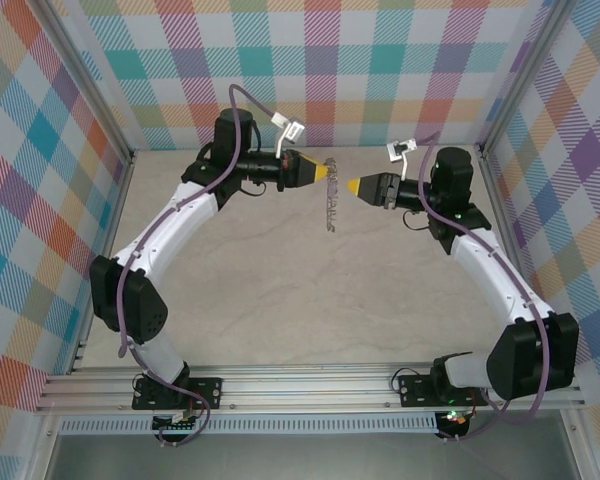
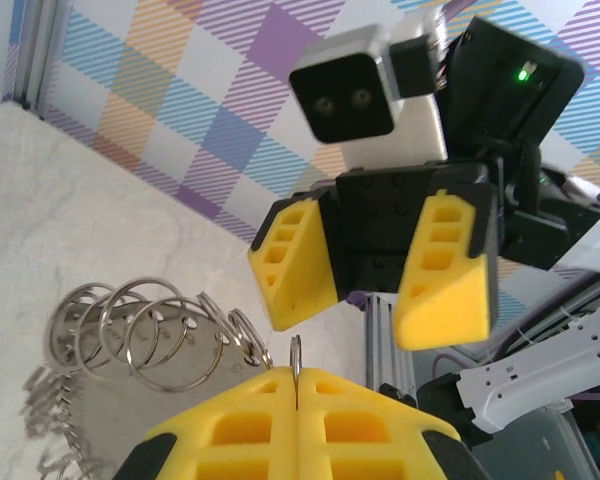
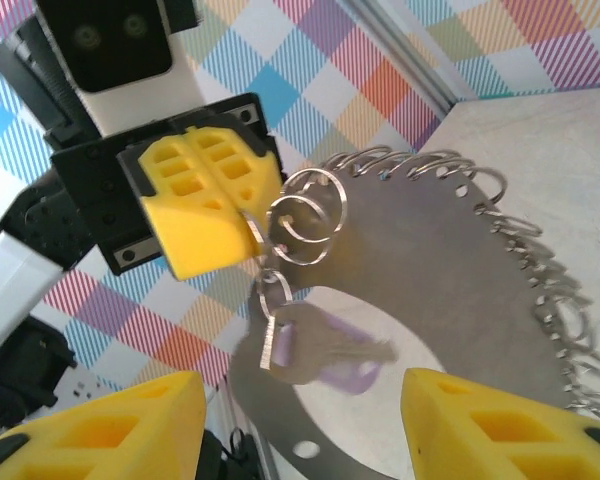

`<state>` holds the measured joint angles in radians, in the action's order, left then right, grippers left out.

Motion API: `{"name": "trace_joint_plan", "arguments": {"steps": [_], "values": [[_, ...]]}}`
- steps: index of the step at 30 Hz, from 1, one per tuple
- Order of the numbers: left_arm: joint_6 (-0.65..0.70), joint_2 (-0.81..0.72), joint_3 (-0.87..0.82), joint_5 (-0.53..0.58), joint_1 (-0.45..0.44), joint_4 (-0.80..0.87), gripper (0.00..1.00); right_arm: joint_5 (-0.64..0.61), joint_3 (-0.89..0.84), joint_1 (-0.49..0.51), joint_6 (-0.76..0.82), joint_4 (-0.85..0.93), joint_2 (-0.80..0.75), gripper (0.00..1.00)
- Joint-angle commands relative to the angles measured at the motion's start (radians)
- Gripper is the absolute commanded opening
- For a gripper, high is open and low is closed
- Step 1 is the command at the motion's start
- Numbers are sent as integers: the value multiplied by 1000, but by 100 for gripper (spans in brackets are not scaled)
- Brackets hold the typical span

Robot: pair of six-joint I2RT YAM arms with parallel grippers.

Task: Put the keys on the keyring

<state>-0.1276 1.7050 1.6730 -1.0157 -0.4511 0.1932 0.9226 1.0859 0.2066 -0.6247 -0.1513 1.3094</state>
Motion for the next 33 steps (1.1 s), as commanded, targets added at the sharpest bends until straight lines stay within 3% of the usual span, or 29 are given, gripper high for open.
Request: {"name": "trace_joint_plan", "arguments": {"steps": [1,10,28,33], "values": [[-45,-72,-20,-7,-11,-125,0,-71,-47,11,-160,-218,-29,52],[-80,-122,-77,2,-24,-195,0,-169,-124,66,-233,-339,-90,46],[-76,-123,-78,11,-40,-188,0,-156,-77,124,-271,-417,-35,36],[-75,-121,-79,13,-41,-187,0,-147,-70,137,-273,-426,-22,29]]}}
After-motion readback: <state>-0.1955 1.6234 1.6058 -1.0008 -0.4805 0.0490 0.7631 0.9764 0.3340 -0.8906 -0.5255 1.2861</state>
